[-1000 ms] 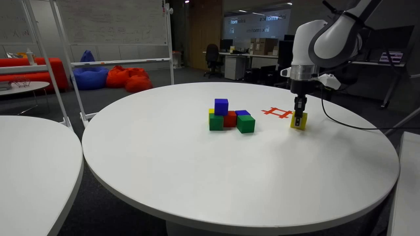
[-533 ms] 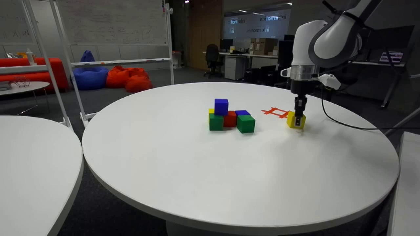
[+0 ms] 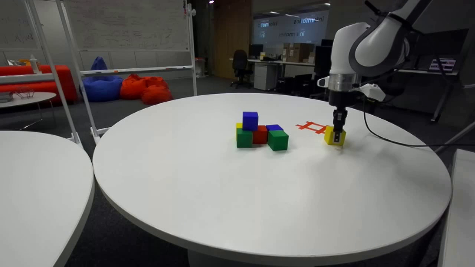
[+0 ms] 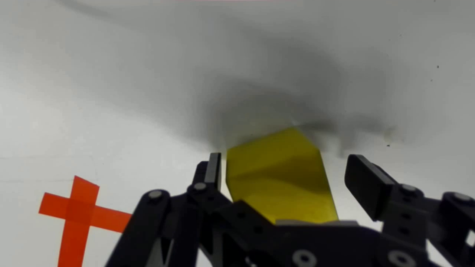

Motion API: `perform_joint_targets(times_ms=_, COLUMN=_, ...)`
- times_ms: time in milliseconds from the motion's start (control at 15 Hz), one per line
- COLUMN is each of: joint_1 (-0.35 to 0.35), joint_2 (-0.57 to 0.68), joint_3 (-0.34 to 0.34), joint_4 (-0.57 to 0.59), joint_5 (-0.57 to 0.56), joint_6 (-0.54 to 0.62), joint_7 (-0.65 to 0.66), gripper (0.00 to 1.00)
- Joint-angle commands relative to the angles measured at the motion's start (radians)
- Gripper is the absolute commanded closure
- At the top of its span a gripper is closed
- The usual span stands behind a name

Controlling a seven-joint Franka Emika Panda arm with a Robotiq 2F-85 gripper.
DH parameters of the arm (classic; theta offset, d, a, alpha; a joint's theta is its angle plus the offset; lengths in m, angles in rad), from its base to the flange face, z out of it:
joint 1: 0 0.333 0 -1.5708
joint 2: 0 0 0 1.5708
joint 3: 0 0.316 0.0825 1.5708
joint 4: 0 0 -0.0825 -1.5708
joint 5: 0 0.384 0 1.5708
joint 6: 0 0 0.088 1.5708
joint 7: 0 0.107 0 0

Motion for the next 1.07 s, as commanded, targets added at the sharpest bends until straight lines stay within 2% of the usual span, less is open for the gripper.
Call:
perform_joint_targets(times_ms=0, joint_1=0.003, joint_2=0.0, joint_3=-0.002, joint_4=0.001, joint_5=0.002, joint_6=-0.003, joint_7=-0.001, gripper=0.09)
perform_joint_targets(times_ms=67, joint_1=0.003, joint_2=0.0, joint_3=-0.002, joint_4=0.001, joint_5=0.002, joint_6=-0.003, joint_7=-0.001, gripper=0.09)
perform_joint_targets(times_ms=133, joint_1=0.003, joint_2=0.0, joint_3=-0.002, joint_4=0.001, joint_5=0.002, joint_6=-0.003, joint_7=-0.001, gripper=0.02)
perform_joint_targets(times_ms=333, joint_1=-0.034, joint_2=0.046, joint_3=0.017, joint_4=0.076, joint_5=0.05, joint_6=-0.062, joint_7=-0.074, gripper=0.0)
perform_joint_targets(times_ms=667, joint_1=0.014, joint_2=-0.039, joint_3=-0.001, joint_4=-0.035, joint_5=-0.02, joint_6=0.009, joint_7=-0.034, gripper=0.0)
perform_joint_targets(times_ms=1000, joint_1=0.055, joint_2=-0.091, joint_3=-0.005, joint_4=-0.1, joint_5=-0.054, joint_6=0.016, joint_7=0.004, gripper=0.0)
